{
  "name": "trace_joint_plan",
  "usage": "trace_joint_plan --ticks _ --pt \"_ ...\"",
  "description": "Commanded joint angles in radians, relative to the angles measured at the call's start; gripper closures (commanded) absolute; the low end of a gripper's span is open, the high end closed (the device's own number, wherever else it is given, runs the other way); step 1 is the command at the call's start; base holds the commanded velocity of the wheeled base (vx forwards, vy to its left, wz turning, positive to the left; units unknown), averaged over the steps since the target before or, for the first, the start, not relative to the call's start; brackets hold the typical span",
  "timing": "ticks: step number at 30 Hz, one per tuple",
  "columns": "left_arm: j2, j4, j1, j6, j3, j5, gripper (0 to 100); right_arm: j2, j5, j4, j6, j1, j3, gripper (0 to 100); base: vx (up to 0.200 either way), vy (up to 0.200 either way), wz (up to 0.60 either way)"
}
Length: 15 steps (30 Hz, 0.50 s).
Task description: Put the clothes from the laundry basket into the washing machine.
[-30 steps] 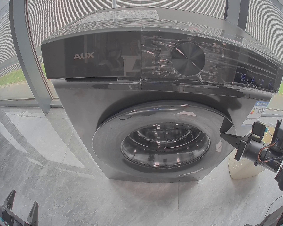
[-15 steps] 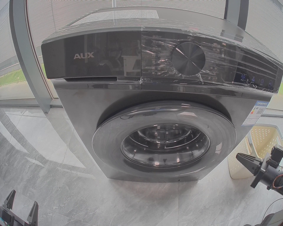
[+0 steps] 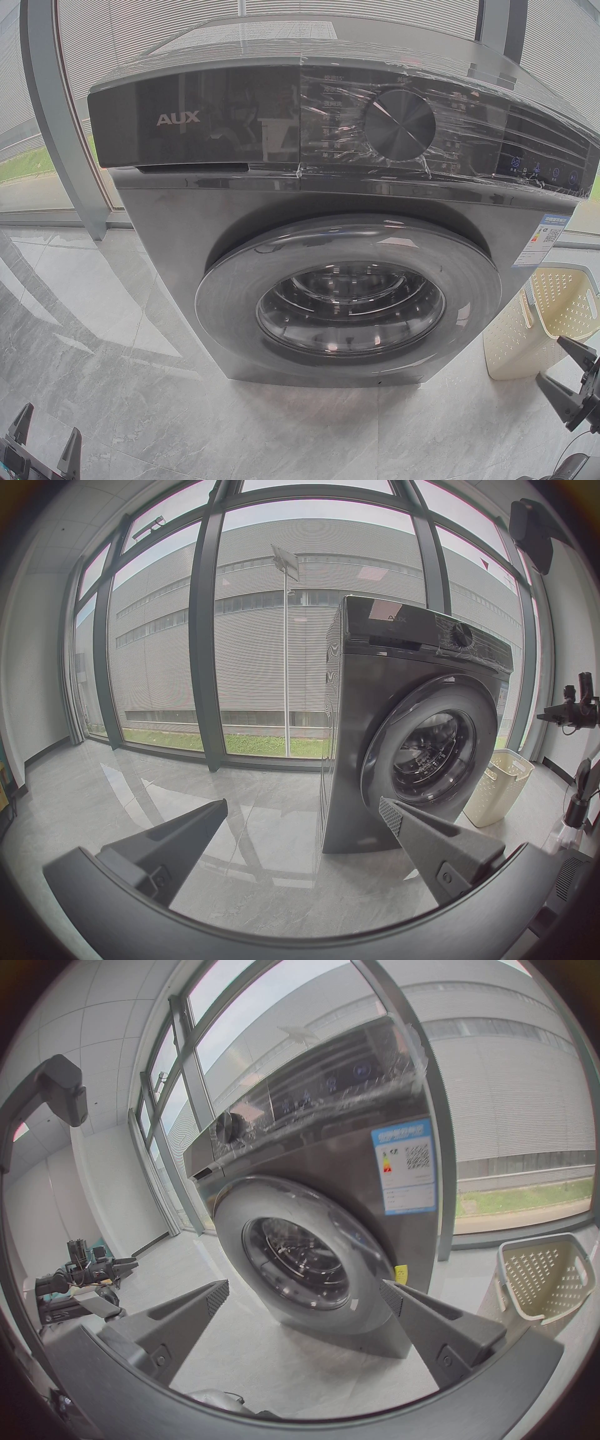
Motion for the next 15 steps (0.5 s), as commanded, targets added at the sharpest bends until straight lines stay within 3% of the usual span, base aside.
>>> trace_joint_plan --ticks 1,15 --pt "-0.013 0.0 0.0 0.0 0.016 -0.001 0 -0.16 0.006 0.028 -0.019 -0.083 -0.006 0 0.0 0.0 0.0" --pt "-0.013 0.0 0.0 -0.02 0.016 -0.001 0 -0.393 0.101 0.125 -0.027 -0.276 0.013 0 0.0 0.0 0.0"
